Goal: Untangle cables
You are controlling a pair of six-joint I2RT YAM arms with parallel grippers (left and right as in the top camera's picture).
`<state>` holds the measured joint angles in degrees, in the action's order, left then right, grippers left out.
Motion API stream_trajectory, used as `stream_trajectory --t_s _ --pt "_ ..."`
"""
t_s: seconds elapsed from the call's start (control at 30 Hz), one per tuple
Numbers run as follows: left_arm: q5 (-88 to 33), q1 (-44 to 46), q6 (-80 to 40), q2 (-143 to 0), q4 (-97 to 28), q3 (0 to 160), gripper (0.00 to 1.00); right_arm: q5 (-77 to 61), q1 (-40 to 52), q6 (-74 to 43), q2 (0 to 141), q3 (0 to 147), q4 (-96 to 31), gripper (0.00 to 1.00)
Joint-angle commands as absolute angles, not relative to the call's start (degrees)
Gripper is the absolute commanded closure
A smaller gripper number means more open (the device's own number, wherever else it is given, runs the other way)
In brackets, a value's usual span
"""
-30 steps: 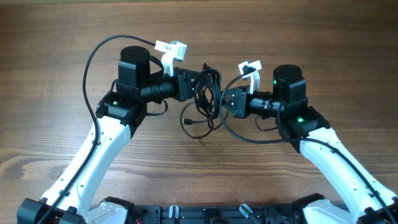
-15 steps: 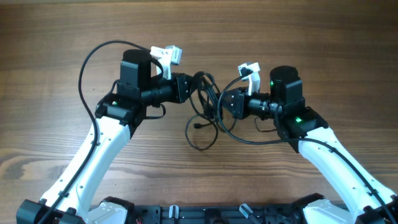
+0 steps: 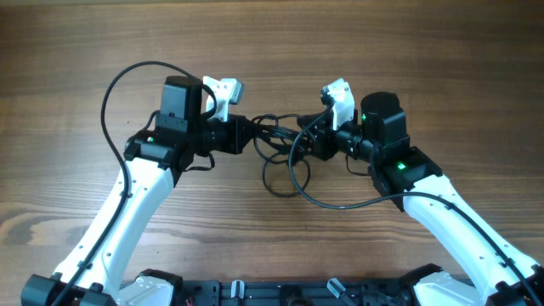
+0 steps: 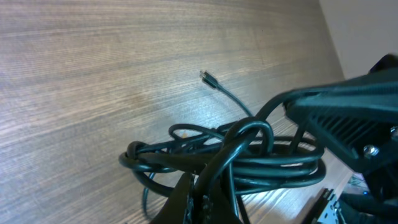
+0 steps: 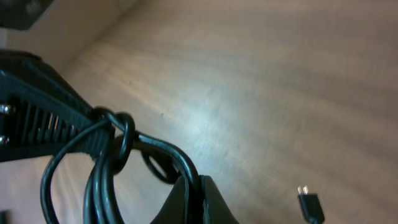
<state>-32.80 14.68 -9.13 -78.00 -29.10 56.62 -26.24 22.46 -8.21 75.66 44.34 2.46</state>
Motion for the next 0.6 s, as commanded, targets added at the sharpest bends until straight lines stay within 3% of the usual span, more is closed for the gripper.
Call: stream_trajectory --t_s 0.0,0.3,0.47,0.57 --pt "-25.8 12.14 -4.69 -78.13 -31.2 56.25 0.96 -11.42 19.92 -2.28 75.55 45.32 8.86 0.96" --pt "-24.08 12.14 -4.67 -78.76 -31.27 56.25 0.96 -6.04 19.84 -2.72 75.55 45.32 23.44 0.96" --pt "-23.27 12.14 -4.69 -78.76 -31.55 56.25 0.96 0.69 19.11 -16.1 75.55 45.32 29.95 0.96" --pt "-21.32 12.14 -4.69 -78.76 -31.83 56.25 0.96 -2.2 17.26 -40.66 75.55 45.32 33.56 0.96"
